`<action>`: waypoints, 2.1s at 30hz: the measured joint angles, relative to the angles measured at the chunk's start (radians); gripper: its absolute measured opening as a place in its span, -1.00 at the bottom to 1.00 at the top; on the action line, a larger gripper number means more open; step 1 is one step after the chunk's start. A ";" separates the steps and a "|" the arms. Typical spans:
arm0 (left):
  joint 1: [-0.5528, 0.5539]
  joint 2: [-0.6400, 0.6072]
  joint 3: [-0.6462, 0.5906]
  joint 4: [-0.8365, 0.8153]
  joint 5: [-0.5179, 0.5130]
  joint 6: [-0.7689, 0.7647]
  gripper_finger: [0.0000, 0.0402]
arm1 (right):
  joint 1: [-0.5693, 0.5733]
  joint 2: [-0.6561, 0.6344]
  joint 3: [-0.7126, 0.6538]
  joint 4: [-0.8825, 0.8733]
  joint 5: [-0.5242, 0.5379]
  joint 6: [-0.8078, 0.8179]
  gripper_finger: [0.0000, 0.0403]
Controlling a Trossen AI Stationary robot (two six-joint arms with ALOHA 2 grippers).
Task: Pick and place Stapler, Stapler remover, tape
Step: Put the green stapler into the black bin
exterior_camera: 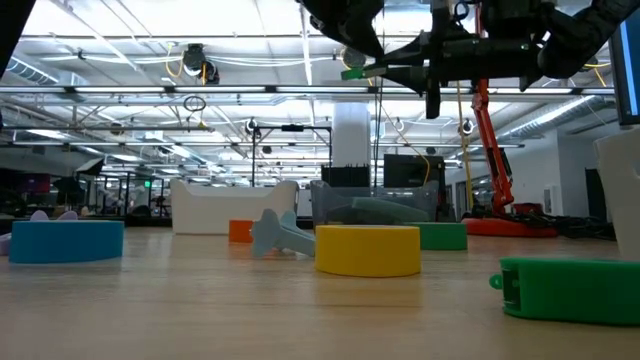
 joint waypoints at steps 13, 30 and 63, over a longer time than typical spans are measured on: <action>0.003 -0.024 -0.002 -0.137 -0.366 0.038 -0.36 | -0.056 -0.001 0.001 -0.068 0.004 -0.032 -0.67; 0.141 -0.089 -0.012 -0.730 0.039 -0.569 -0.36 | -0.052 0.179 0.232 -0.373 -0.007 -0.169 -0.66; 0.254 -0.225 -0.348 -0.072 0.444 -0.620 -0.36 | -0.052 0.148 0.262 -0.409 -0.106 -0.148 -0.67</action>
